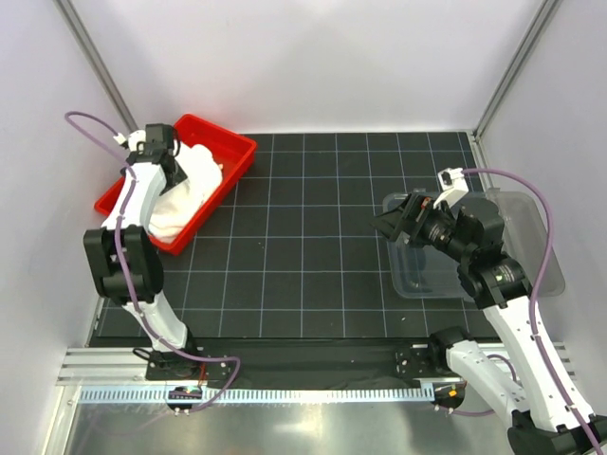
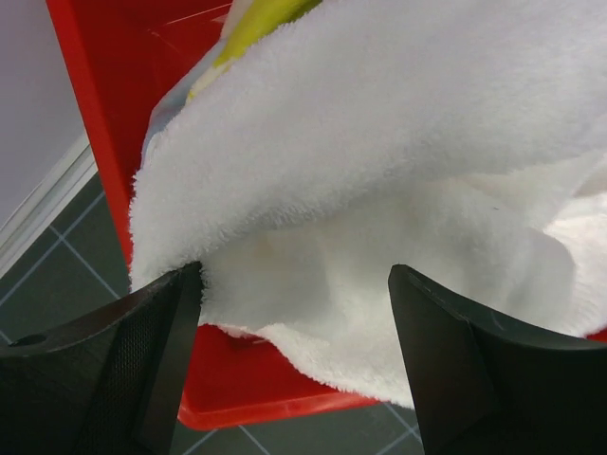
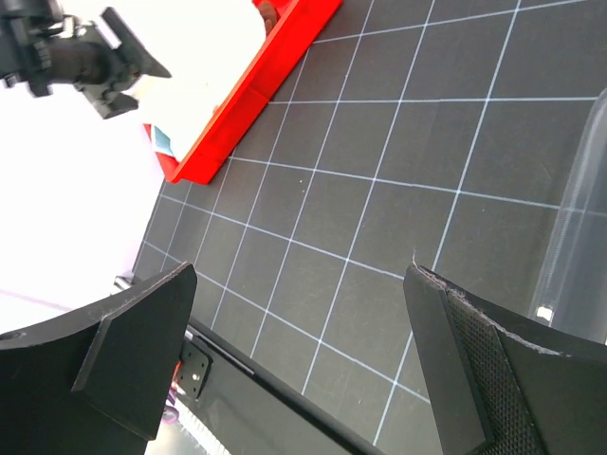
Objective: Fold and stack the towels
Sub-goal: Grab crumpled towel, then move the towel to the center of the board
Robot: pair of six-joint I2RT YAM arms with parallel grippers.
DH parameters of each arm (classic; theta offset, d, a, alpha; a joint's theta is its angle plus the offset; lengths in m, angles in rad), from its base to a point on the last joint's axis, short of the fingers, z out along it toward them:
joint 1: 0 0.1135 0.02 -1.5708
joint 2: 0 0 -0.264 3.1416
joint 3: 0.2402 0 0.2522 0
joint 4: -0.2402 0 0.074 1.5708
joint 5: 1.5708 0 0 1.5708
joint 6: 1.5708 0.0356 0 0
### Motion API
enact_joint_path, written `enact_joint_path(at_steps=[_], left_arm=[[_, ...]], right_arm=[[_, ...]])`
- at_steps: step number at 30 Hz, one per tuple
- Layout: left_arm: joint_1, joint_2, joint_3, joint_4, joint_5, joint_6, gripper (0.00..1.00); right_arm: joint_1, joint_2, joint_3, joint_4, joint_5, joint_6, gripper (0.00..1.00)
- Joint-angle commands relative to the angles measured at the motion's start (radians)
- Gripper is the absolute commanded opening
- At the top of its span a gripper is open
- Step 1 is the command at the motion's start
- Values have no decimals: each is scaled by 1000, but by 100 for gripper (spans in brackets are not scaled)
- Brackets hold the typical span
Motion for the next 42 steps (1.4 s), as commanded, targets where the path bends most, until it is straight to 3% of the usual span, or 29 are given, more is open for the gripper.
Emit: enact_joint_path(at_steps=[1,4,8,11,12,14,15,21,24,27,28,29,32,33,37,42], left_arm=[[18,22,51,-56,-147,-16,83],[41,6,-26,27,-73,-13,83],[44,24,-53,33,-84,-25,81],[47,32,-58,50,-40,-14,44],[49,33,-47,47,-27,-10,22],[47,18,0,33,28,9,5],[47,7,18,27,51,21,1],[4,-122,228,-2,126,79,0],[-17,-203,304,24,236,95,0],[-26,-286,347,103,486,57,0],[-26,-309,332,134,643,29,0],[-26,-345,316,216,750,-67,0],[-61,-387,214,368,1084,-251,0],[-156,-413,194,427,1118,-294,0],[-409,-496,21,378,1101,-217,0],[-477,-623,-430,332,970,-201,0]], right_arm=[[11,9,0,67,-24,14,100],[16,11,-3,61,-4,1,100],[16,32,5,50,6,-7,99],[14,40,7,47,8,-1,100],[16,43,11,48,9,7,99],[16,51,22,39,11,16,100],[16,54,26,39,11,20,99],[16,78,40,59,-40,88,99],[16,77,53,68,-37,112,99],[16,82,86,68,-12,111,99],[14,91,98,68,-11,112,99],[16,97,129,64,-11,108,99],[16,123,181,42,-7,93,99],[17,129,209,36,0,85,99],[16,141,241,-14,3,76,99],[16,125,168,-100,-1,56,98]])
